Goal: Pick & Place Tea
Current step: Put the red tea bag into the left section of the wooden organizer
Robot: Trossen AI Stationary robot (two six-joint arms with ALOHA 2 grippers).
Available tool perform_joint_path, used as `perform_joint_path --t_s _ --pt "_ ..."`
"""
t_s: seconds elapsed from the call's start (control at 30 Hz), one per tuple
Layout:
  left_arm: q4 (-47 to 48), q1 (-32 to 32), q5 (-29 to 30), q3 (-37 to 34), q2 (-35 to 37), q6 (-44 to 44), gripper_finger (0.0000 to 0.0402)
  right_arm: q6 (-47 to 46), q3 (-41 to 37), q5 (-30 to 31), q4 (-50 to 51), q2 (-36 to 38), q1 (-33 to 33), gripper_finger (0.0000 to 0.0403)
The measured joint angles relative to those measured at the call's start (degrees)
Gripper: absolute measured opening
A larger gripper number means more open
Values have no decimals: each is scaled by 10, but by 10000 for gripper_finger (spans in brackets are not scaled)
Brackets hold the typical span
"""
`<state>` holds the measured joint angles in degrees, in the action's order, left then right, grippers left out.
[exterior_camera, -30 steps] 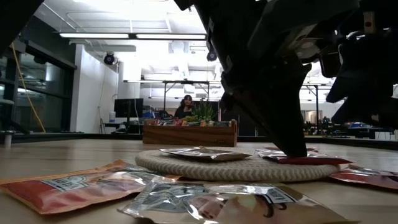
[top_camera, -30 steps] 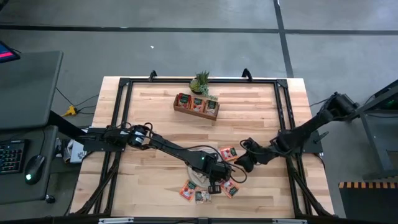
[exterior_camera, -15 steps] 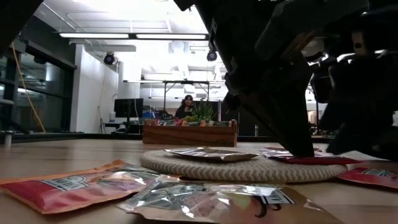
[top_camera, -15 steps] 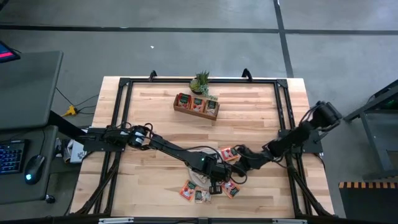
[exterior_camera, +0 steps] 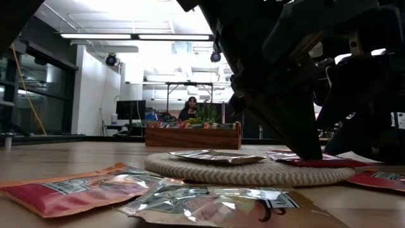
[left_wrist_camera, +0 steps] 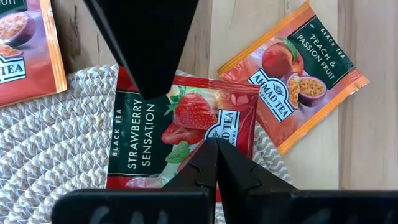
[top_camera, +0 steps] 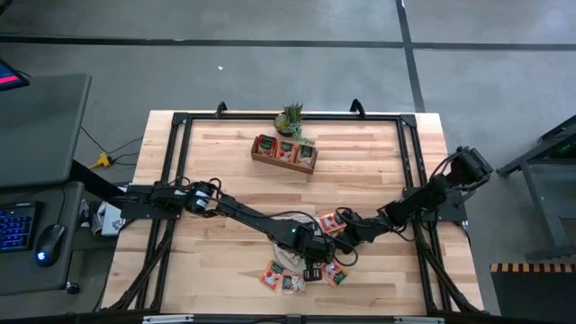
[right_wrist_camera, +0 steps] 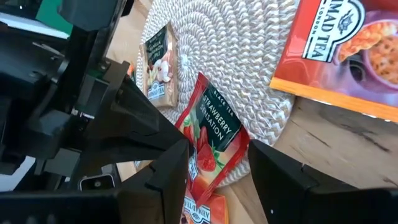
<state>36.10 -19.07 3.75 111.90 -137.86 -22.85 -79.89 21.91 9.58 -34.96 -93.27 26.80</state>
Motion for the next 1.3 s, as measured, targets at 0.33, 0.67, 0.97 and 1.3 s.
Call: perform_joint_path --t_s 0.33,0.67,0.97,1.3 --pt "0 0 3 0 0 1 0 11 -1 -19 3 0 -6 163" --pt "1 0 3 0 0 5 0 41 -1 -94 10 -5 -44 163" --pt "-5 0 1 0 0 21 0 121 0 -152 36 -5 -78 163" --pt "-5 3 -4 0 0 21 0 174 10 -176 54 -7 -89 163"
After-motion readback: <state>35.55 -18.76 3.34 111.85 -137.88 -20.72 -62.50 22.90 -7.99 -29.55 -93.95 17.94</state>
